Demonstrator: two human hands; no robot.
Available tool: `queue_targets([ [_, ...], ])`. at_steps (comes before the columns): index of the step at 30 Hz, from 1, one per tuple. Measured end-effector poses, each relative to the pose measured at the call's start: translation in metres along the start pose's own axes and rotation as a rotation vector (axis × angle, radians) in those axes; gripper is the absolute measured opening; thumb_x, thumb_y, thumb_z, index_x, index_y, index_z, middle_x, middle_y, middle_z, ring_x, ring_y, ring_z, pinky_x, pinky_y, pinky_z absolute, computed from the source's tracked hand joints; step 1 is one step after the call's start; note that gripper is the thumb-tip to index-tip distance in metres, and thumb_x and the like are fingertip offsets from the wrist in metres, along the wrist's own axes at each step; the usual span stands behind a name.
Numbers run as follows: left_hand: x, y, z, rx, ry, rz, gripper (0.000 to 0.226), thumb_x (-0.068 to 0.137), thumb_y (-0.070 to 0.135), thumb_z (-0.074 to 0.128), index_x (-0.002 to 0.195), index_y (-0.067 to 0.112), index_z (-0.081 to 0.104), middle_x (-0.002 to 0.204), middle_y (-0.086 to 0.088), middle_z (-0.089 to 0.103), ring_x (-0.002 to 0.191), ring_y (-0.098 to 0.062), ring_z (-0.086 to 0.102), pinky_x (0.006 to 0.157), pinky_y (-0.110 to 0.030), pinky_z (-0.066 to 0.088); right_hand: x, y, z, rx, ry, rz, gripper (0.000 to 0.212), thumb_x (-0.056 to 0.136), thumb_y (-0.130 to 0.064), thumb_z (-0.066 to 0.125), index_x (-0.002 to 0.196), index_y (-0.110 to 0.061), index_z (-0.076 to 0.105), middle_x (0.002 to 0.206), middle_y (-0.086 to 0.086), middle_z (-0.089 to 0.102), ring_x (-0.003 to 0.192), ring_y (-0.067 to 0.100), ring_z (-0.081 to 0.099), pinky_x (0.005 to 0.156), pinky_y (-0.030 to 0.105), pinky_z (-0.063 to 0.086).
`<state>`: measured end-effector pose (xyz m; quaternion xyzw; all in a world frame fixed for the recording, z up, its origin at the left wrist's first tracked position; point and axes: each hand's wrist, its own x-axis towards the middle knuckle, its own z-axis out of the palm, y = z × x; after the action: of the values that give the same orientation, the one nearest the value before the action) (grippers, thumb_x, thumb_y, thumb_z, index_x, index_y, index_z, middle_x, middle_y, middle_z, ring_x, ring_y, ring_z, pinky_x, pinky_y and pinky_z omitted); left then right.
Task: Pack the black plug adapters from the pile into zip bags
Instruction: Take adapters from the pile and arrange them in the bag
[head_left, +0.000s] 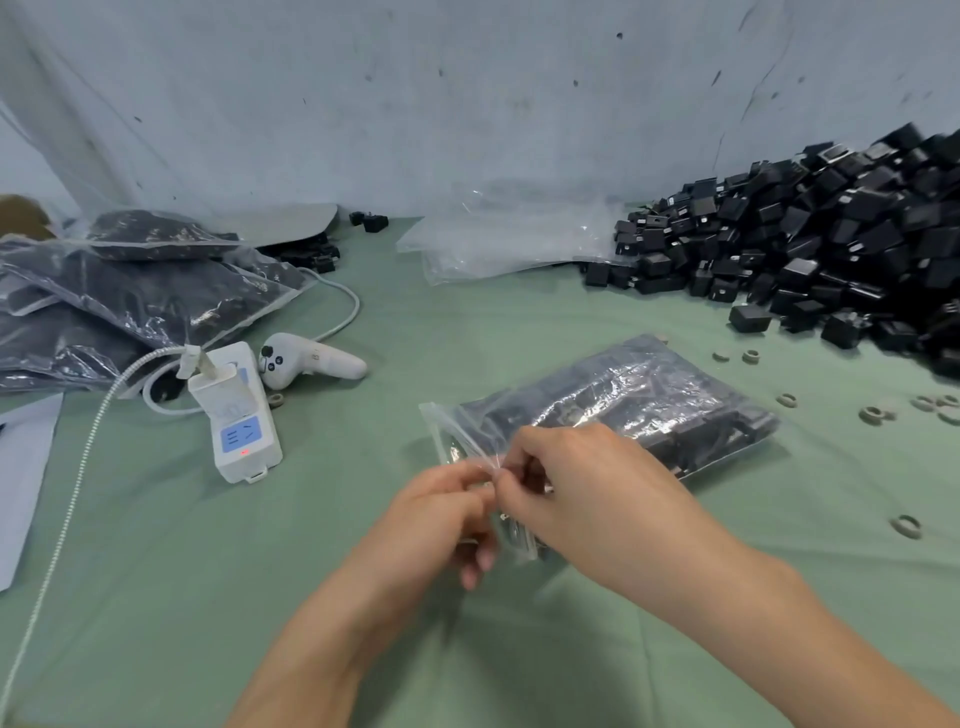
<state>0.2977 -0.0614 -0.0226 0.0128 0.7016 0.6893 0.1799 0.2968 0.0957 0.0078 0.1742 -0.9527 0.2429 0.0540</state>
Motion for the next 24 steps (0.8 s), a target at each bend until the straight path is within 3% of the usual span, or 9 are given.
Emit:
queue_targets([
  [5,0.007,0.003,0.003,0.057,-0.019,-0.060,0.028,0.059,0.007,0.047,0.062,0.020,0.071,0.051,-0.006,0.049,0.040,-0.015,0.046,0.037,-0.021,0.035,0.000,0.002,0.002,-0.018,-0.007,0.015,0.023,0.093,-0.049,0.046,0.090,-0.031,0.059,0.079,-0.009,0.064,0.076,0.019,0.062,0.062,0.031,0.042],
  [7,0.008,0.003,-0.008,0.050,0.008,-0.107,0.027,0.060,0.008,0.051,0.073,0.016,0.073,0.052,-0.008,0.056,0.039,-0.017,0.044,0.036,-0.021,0.034,0.000,0.004,0.000,0.019,-0.013,0.018,0.024,0.093,-0.049,0.045,0.089,-0.031,0.061,0.072,-0.010,0.065,0.068,0.013,0.060,0.057,0.029,0.038],
  [10,0.005,0.003,-0.022,0.032,0.048,-0.128,0.041,0.076,-0.008,0.039,0.104,0.002,0.067,0.083,-0.016,0.075,0.039,-0.016,0.047,0.036,-0.020,0.038,0.007,0.011,-0.008,0.300,0.008,0.064,0.024,0.095,-0.049,0.046,0.088,-0.033,0.063,0.071,-0.016,0.066,0.054,0.006,0.056,0.051,0.023,0.036],
  [12,0.003,0.005,-0.029,0.073,0.232,-0.034,0.042,0.082,-0.012,0.036,0.104,0.005,0.067,0.078,-0.010,0.075,0.039,-0.013,0.049,0.037,-0.020,0.040,0.013,0.013,-0.015,0.661,0.056,0.162,0.025,0.094,-0.048,0.049,0.089,-0.031,0.067,0.074,-0.012,0.066,0.053,0.006,0.054,0.050,0.024,0.042],
  [15,-0.008,0.013,-0.030,0.041,0.544,0.315,0.034,0.088,-0.006,0.041,0.087,0.016,0.067,0.064,0.001,0.062,0.043,-0.013,0.047,0.039,-0.021,0.039,0.020,0.010,-0.024,1.165,0.095,0.372,0.027,0.099,-0.037,0.051,0.093,-0.021,0.072,0.075,-0.002,0.063,0.056,0.014,0.054,0.043,0.029,0.046],
  [18,-0.020,0.022,-0.005,0.185,0.444,0.604,0.017,0.091,0.027,0.054,0.098,0.033,0.068,0.071,0.011,0.059,0.055,-0.008,0.051,0.050,-0.019,0.044,0.025,0.001,-0.022,1.314,0.083,0.444,0.030,0.101,-0.036,0.050,0.095,-0.017,0.072,0.079,0.001,0.066,0.059,0.016,0.057,0.044,0.030,0.046],
  [20,-0.018,0.021,0.015,0.437,0.301,0.655,0.025,0.090,0.045,0.057,0.114,0.044,0.063,0.087,0.017,0.060,0.069,-0.002,0.057,0.063,-0.012,0.045,0.027,-0.008,-0.017,1.307,0.061,0.440,0.029,0.099,-0.038,0.051,0.094,-0.020,0.072,0.083,0.000,0.068,0.060,0.014,0.060,0.046,0.027,0.046],
  [22,-0.012,0.017,0.027,0.652,0.250,0.682,0.026,0.090,0.044,0.060,0.116,0.042,0.061,0.099,0.020,0.053,0.082,-0.002,0.058,0.070,-0.010,0.042,0.028,-0.014,-0.011,1.287,0.041,0.434,0.027,0.097,-0.040,0.053,0.092,-0.023,0.073,0.085,-0.002,0.070,0.061,0.015,0.062,0.050,0.026,0.048],
  [24,-0.011,0.016,0.028,0.671,0.261,0.684,0.023,0.089,0.041,0.063,0.113,0.039,0.062,0.102,0.020,0.049,0.086,-0.002,0.056,0.072,-0.010,0.040,0.029,-0.018,-0.008,1.286,0.018,0.434,0.027,0.095,-0.043,0.054,0.090,-0.026,0.074,0.089,-0.003,0.072,0.063,0.016,0.064,0.056,0.030,0.052],
])
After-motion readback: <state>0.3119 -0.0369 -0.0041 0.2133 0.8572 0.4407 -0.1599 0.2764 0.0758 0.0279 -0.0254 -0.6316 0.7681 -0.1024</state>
